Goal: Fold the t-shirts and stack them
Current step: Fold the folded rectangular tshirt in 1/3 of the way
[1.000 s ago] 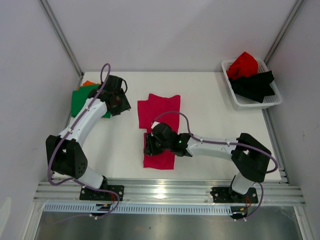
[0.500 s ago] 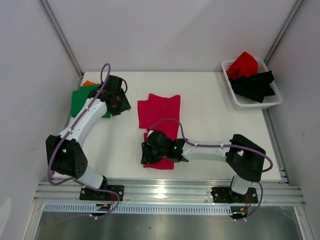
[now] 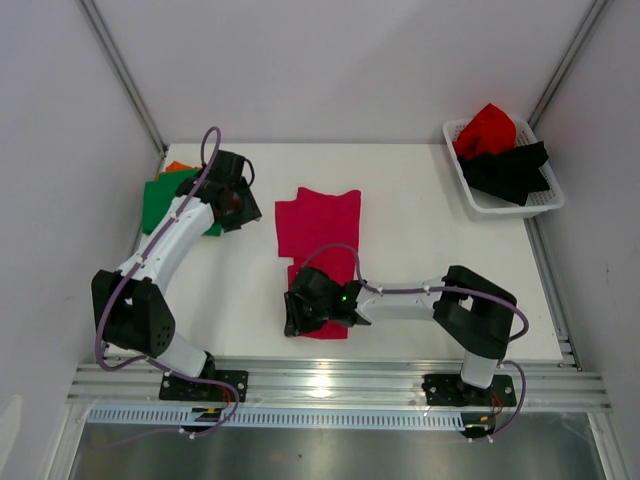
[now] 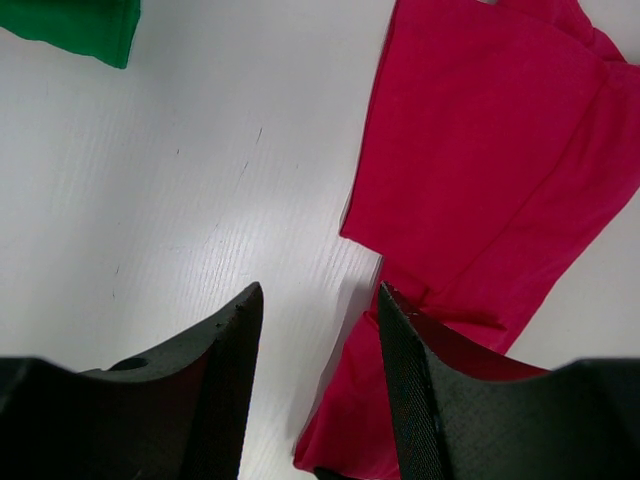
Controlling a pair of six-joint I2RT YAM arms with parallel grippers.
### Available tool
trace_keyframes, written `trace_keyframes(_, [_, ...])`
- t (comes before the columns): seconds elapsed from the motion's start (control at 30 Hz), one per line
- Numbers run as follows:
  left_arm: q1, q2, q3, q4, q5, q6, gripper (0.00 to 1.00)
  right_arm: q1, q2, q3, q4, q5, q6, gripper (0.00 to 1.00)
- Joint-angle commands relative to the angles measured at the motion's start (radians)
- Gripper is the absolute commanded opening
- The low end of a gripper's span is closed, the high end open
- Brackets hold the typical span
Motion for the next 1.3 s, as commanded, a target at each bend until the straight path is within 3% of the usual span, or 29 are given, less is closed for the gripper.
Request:
trace_keyframes(0.0, [0.011, -0.017, -0.011, 0.016, 0.005, 0.019, 0.53, -0.002, 0.035, 0.021, 0.017, -0.033, 0.012, 0.32])
trace_keyframes(0.4, [0.012, -0.032, -0.016, 0.016, 0.011, 0.021, 0.53, -0.019, 0.061, 0.024, 0.031, -0.084, 0.031, 0.32])
trace_keyframes(0.73, [0.011, -0.035, -0.045, 0.014, 0.095, 0.002, 0.52, 0.001, -0.199, 0.01, -0.039, 0.069, -0.072, 0.33])
trace_keyframes(0.87, [0.011, -0.078, -0.158, 0.091, 0.143, -0.012, 0.52, -0.004, -0.387, -0.141, -0.063, 0.34, -0.029, 0.39])
trace_keyframes(0.97, [0.009, -0.124, -0.23, 0.155, 0.2, -0.024, 0.53, -0.043, -0.486, -0.266, -0.047, 0.425, 0.098, 0.44])
trace_keyframes(1.1, [0.009, -0.143, -0.253, 0.169, 0.215, -0.025, 0.53, -0.115, -0.629, -0.483, -0.011, 0.402, 0.244, 0.48])
trace_keyframes(1.27, [0.009, -0.144, -0.246, 0.171, 0.241, -0.025, 0.54, -0.148, -0.634, -0.568, 0.048, 0.341, 0.322, 0.51])
